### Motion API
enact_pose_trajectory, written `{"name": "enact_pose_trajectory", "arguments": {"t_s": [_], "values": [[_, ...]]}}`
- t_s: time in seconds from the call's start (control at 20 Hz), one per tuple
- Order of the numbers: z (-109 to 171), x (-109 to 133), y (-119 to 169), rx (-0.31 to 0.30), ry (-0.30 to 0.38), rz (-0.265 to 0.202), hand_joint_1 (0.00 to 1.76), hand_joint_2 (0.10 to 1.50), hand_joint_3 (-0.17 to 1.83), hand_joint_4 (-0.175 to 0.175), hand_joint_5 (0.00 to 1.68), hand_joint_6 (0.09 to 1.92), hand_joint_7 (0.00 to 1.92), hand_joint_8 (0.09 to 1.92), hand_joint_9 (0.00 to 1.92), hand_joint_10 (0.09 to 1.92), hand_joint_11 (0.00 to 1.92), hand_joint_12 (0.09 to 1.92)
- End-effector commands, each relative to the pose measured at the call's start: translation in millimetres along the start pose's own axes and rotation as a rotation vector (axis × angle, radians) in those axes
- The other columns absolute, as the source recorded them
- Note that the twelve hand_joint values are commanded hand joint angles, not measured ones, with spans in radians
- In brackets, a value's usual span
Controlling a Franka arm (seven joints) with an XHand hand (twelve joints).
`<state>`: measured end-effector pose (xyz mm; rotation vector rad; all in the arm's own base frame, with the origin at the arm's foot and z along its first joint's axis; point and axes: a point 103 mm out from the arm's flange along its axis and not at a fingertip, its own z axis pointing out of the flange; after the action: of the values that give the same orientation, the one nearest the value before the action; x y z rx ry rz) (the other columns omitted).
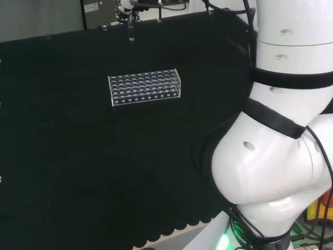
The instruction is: Shake the test tube.
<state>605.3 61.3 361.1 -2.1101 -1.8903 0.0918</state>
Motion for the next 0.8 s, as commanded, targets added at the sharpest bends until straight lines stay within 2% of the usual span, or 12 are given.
{"name": "enact_pose_trajectory", "arguments": {"t_s": [0.05, 0.25, 0.6, 0.8], "values": [[0, -30, -2, 0.012, -0.069, 0.034, 1.23, 0.66, 0.60, -0.175, 1.36, 0.47, 1.79, 0.36, 1.64, 0.49, 1.29, 0.83], [-4, -81, -6, 0.018, -0.113, 0.127, 1.23, 0.66, 0.60, -0.175, 1.36, 0.47, 1.79, 0.36, 1.64, 0.49, 1.29, 0.83], [-12, -189, -27, 0.022, -0.080, 0.361, 1.23, 0.66, 0.60, -0.175, 1.36, 0.47, 1.79, 0.36, 1.64, 0.49, 1.29, 0.83], [-23, -234, -40, 0.005, -0.084, 0.449, 1.23, 0.66, 0.60, -0.175, 1.36, 0.47, 1.79, 0.36, 1.64, 0.49, 1.29, 0.83]]}}
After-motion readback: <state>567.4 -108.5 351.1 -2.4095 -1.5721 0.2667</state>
